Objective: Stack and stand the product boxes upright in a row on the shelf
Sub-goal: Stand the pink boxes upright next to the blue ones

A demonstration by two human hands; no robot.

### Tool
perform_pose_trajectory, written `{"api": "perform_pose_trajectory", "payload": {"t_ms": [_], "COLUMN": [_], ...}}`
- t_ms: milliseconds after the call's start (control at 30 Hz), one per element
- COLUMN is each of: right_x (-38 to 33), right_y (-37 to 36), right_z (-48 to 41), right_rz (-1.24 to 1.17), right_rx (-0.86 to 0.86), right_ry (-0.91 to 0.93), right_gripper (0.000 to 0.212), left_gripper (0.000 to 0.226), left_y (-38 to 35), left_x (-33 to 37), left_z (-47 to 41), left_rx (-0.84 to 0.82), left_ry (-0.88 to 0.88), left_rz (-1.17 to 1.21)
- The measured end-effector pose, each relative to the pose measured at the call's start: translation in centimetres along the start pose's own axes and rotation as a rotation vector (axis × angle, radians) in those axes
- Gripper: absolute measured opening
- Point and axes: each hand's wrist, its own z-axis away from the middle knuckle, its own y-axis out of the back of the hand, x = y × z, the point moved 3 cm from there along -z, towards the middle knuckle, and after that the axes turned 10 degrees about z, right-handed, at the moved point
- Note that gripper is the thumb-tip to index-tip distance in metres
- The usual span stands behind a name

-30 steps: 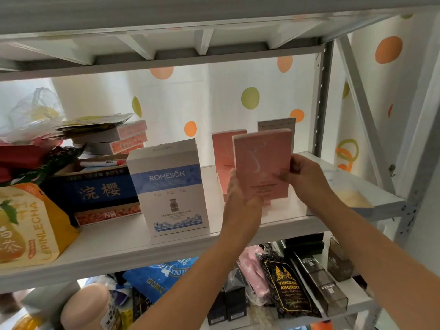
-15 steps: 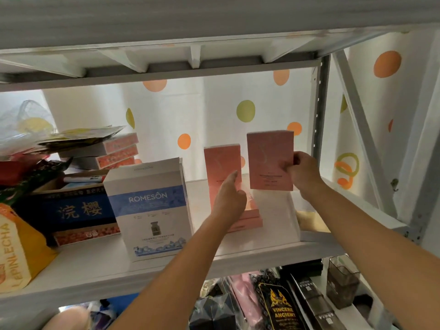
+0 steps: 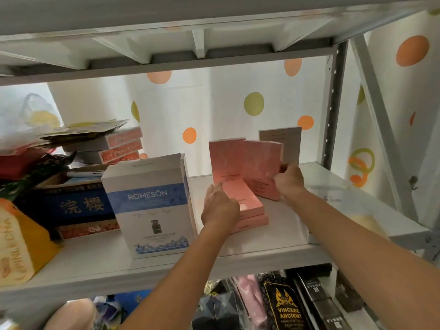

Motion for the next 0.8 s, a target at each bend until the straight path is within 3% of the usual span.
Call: {"api": "perform_pose_trajectory", "payload": {"t_ms": [233, 300, 367, 400, 467, 567, 700, 800], "right_x": [-0.2, -0.4, -0.8, -1.1, -1.4, -0.9, -0.7, -0.2], "right_y": [0.5, 1.5, 2.1, 1.8, -0.2, -3.0, -3.0, -2.3], "right_z": [0.9, 2.3, 4.3, 5.4, 6.6, 7.1, 7.3, 7.7], "right_rz": [-0.019, -0.009, -0.029, -0.03, -0.024, -0.073, -0.146, -0.311], "right_rx": [-0.027, 0.089, 0.263, 0.249, 0.015, -0.336, -0.354, -0.323], "right_ry": [-0.021, -0.05, 0.009, 0.059, 0.076, -0.141, -0.192, -0.171], "right_gripper": [0.049, 0.053, 0.042, 0.033, 0.025, 0.033, 0.019, 0.041], "left_gripper": [0.076, 0.078, 0.077, 0.076, 0.073, 0.065, 0.062, 0.063], "left_y": [0.4, 0.6, 0.6, 0.6, 0.6, 0.7, 0.9, 0.9], "left_x": [-0.8, -0.8, -0.7, -0.7, -0.6, -0.6, -0.5, -1.0], "left_z": [0.5, 0.5, 0.4, 0.5, 0.7, 1.0, 1.7, 2.5], "left_rx": [-0.001, -0.024, -0.028, -0.027, -0.019, -0.014, -0.047, -0.042], "left_ry": [0.247, 0.316, 0.347, 0.357, 0.368, 0.394, 0.361, 0.209], "left_rz": [0.289, 0.373, 0.399, 0.404, 0.413, 0.418, 0.481, 0.584]}}
